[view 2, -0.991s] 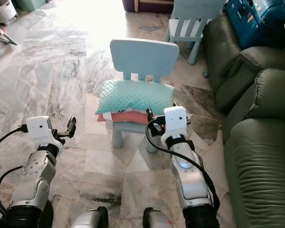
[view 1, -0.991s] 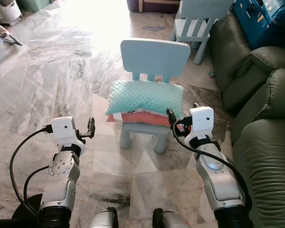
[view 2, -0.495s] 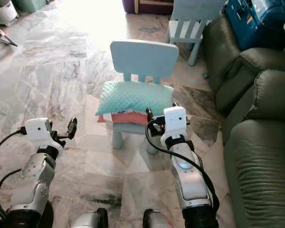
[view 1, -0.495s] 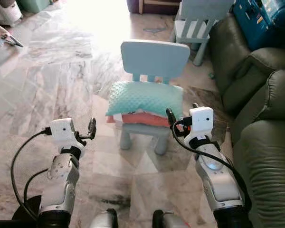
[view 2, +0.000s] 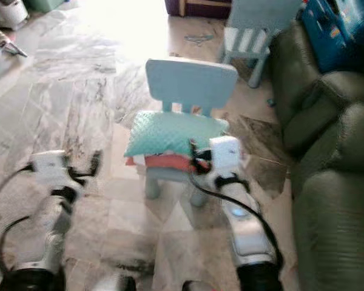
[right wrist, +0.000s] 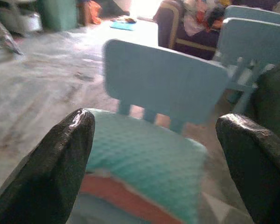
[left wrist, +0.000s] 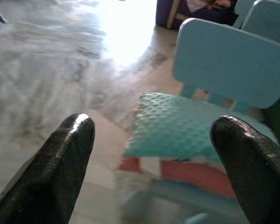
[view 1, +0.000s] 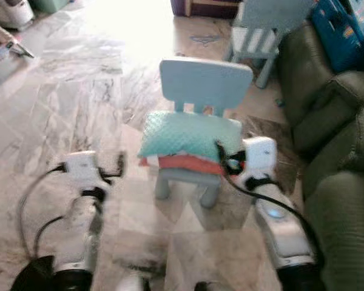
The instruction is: Move the pillow to the sofa
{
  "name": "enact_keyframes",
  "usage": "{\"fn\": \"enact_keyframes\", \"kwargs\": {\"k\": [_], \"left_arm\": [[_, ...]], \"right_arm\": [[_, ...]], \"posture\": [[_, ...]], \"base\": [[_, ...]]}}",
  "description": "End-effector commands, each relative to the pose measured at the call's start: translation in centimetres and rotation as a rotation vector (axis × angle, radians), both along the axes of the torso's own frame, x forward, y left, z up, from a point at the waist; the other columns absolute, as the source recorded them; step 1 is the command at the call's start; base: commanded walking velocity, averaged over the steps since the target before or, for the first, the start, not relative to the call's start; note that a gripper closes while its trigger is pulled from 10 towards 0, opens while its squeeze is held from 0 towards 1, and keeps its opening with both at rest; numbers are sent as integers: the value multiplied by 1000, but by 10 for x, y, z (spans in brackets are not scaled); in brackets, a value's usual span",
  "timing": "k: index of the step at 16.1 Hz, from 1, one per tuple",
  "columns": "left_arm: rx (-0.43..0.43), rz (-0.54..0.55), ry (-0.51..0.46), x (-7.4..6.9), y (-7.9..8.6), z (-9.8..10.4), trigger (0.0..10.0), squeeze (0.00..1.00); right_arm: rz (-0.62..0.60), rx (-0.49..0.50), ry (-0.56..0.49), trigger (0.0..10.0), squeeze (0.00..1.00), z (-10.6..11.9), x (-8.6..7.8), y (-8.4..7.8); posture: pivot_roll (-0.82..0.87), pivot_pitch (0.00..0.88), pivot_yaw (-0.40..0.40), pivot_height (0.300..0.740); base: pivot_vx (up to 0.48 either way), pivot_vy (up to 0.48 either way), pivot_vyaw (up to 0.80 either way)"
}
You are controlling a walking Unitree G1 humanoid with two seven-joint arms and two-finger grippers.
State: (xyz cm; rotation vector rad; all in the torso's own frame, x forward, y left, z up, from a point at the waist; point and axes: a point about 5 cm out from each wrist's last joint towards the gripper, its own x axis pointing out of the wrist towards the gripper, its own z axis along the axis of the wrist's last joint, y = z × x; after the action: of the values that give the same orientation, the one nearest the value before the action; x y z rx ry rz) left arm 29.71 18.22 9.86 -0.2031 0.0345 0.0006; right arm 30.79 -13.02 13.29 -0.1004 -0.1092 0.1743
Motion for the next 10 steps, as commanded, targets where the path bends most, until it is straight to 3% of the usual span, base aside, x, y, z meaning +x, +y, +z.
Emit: {"fn": "enact_keyframes", "kwargs": {"k": [1,10], "left_arm": [[15,21,11,-4,10,-2,10000,0],[21,21,18,-5,10,-3,10000,0]], "right_arm": [[19,9,-1,10000,0,0,-1,7],[23,8,3,10000,0,0,-1,8]], "posture": [[-34,210,-29,740],[-36,214,-29,740]], "base": [[431,0,0],[432,0,0]]}}
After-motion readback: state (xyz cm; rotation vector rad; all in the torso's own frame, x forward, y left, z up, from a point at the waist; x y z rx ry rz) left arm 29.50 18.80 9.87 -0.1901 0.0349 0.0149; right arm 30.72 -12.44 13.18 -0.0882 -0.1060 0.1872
